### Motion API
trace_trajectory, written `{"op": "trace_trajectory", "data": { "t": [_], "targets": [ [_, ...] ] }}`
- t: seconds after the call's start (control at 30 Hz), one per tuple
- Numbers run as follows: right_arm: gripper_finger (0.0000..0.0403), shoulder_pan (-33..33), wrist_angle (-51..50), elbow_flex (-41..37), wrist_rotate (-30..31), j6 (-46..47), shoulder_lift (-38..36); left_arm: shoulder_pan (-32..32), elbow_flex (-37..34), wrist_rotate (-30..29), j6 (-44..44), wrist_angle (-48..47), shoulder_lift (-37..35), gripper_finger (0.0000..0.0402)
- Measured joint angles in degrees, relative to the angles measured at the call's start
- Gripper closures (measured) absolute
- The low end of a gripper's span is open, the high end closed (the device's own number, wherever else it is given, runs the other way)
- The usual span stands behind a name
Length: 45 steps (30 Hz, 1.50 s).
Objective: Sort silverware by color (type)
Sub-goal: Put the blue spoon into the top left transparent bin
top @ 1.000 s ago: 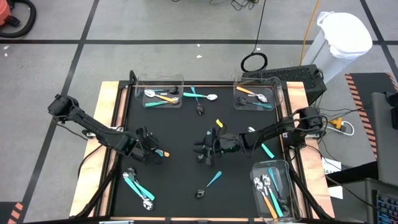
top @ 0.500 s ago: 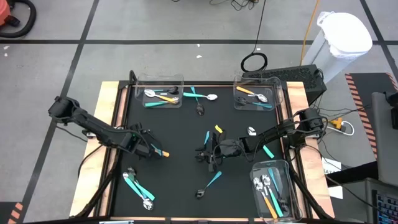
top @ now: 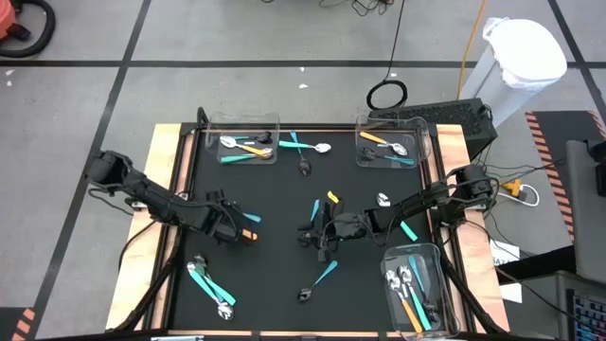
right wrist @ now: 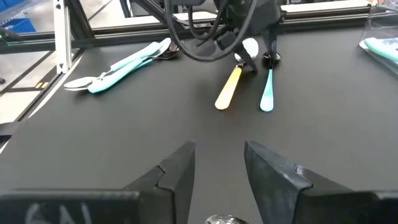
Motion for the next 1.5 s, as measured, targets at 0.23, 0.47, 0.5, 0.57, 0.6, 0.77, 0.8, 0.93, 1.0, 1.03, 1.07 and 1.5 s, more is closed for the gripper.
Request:
{"op": "trace_trajectory", "data": {
  "t": [0.23,0.47,0.5,0.57,0.6,0.77,0.8,0.93,1.0,1.03,1.07,1.5],
  "targets": [
    [0.0268,0.0,-0.3,0.0,0.3,0.3,0.0,2.1,0.0,0.4,0.0,3.9,0.3,0.034],
    [0.0268,0.8,-0.4,0.0,0.3,0.6,0.0,4.4,0.4,0.4,-0.2,5.5,0.3,0.0393],
    [0.0268,1.0,-0.4,0.0,0.4,0.7,0.0,4.6,0.8,0.4,-0.2,5.9,0.4,0.0392],
    [0.0268,1.5,-0.3,0.0,1.2,2.0,0.0,5.4,2.0,0.2,-0.1,6.4,0.4,0.0394],
    [0.0268,1.9,-0.4,0.0,1.7,3.1,0.0,6.0,2.7,0.2,-0.1,6.3,0.4,0.0396],
    [0.0268,4.8,-0.7,0.0,1.5,7.4,0.0,10.6,7.2,-0.5,5.4,5.8,0.4,0.0398],
    [0.0268,5.5,-0.8,0.0,1.5,7.7,0.0,11.9,8.2,-0.7,7.5,5.7,0.4,0.0398],
    [0.0268,7.9,-1.1,0.0,1.6,8.2,0.0,17.0,13.3,-1.1,14.9,5.6,0.3,0.0398],
    [0.0268,8.8,-1.9,0.0,2.0,8.2,0.0,18.7,15.8,0.0,18.0,4.6,0.3,0.0398],
    [0.0268,9.3,-2.6,0.0,3.0,8.5,0.0,19.3,17.0,1.3,19.4,3.8,0.3,0.0398],
    [0.0268,9.8,-3.6,0.0,4.2,8.9,0.0,19.8,17.9,2.6,19.7,2.6,0.3,0.0398],
    [0.0268,13.8,-10.6,0.0,13.5,13.8,0.0,20.0,11.0,15.2,19.4,-0.8,0.3,0.0311]
  ]
}}
